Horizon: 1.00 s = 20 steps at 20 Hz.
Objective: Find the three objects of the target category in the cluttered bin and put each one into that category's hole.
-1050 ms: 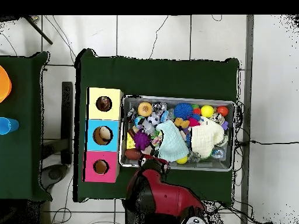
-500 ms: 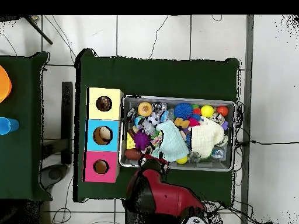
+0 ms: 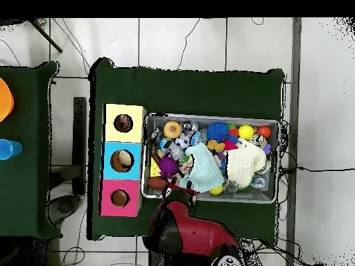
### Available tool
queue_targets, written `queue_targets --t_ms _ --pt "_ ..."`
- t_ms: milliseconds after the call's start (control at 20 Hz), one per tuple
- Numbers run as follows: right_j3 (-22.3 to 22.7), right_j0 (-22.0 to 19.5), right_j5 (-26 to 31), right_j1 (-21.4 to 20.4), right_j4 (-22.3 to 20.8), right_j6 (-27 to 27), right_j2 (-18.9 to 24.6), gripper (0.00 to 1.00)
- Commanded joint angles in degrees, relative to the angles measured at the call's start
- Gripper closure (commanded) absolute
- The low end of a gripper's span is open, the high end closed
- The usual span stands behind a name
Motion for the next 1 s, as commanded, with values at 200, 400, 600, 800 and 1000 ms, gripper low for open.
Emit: queue_targets --t_ms 200,400,600,800,1000 --pt "-2.39 0.97 -9.08 8.89 0.6 10.23 0.86 0.0" --pt "-2.63 0.55 -10.92 10.59 0.6 10.3 1.16 0.0" --pt "-2.8 0.43 -12.99 12.2 0.83 10.22 1.16 0.0" --pt "-2.6 -0.19 -13.21 11.89 0.73 10.22 1.61 0.0" --pt "-2.49 -0.76 -12.84 11.11 0.49 10.31 2.08 0.0"
